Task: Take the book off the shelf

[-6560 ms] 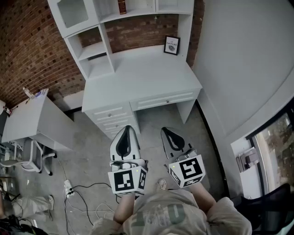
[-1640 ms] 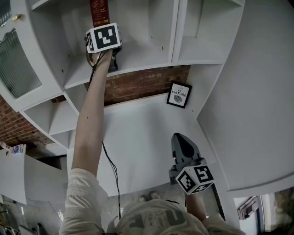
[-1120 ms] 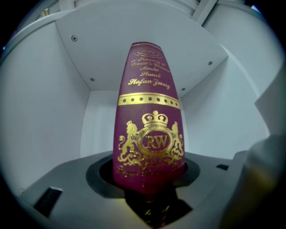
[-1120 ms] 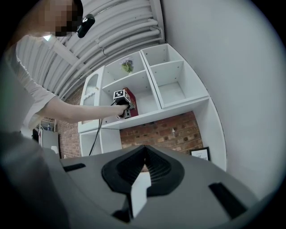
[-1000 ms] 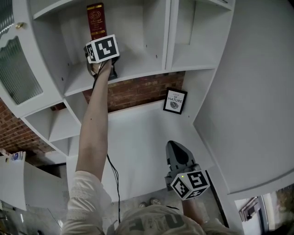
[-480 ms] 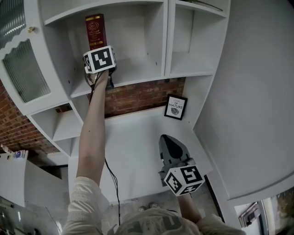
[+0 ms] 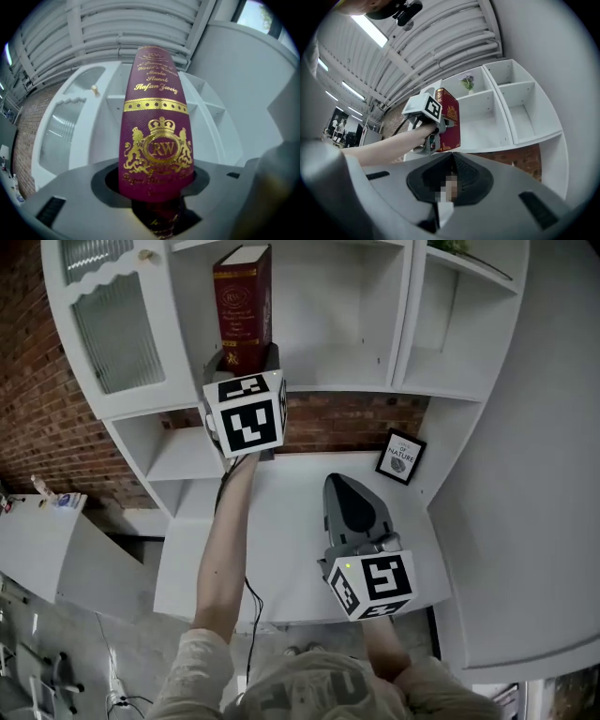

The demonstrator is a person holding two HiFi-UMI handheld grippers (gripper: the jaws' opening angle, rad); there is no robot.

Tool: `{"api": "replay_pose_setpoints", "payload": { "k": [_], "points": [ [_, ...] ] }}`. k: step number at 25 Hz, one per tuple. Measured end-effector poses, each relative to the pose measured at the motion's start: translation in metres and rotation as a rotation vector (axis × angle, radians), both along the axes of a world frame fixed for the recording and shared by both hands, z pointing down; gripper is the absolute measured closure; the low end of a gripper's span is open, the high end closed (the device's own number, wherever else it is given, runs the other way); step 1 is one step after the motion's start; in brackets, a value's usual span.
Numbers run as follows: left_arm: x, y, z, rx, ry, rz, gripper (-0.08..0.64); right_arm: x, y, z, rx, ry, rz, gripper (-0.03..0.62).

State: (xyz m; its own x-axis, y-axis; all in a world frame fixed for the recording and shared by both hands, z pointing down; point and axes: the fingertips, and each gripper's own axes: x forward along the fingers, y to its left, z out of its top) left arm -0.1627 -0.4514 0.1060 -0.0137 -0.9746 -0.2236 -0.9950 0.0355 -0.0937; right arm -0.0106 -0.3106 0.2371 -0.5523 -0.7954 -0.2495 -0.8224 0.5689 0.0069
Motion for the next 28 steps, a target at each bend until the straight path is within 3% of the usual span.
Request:
{"api": "replay_pose_setpoints", "payload": {
  "k": [5, 9, 12, 21, 28],
  "points": [
    [0.005, 0.097, 0.013, 0.130, -0.017, 0.019, 0.318, -0.018, 0.015, -0.009, 0.066, 0.004, -0.044, 0.578],
    [0.000, 0.153, 0.043, 0.165, 0.048, 0.050, 0.318, -0.027, 0.025, -0.014, 0.168, 0.093, 0.004, 0.577],
    [-0.004, 0.183, 0.066, 0.170, 0.086, 0.061, 0.318, -0.034, 0.035, -0.012, 0.187, 0.109, 0.008, 0.578],
    [0.007, 0.223, 0.150, 0.173, 0.134, 0.073, 0.319, -0.041, 0.059, 0.023, 0.160, 0.102, -0.028, 0.578],
    [0.002, 0.221, 0.154, 0.174, 0.079, 0.027, 0.319, -0.044, 0.052, 0.031, 0.115, 0.124, -0.013, 0.578]
  ]
}}
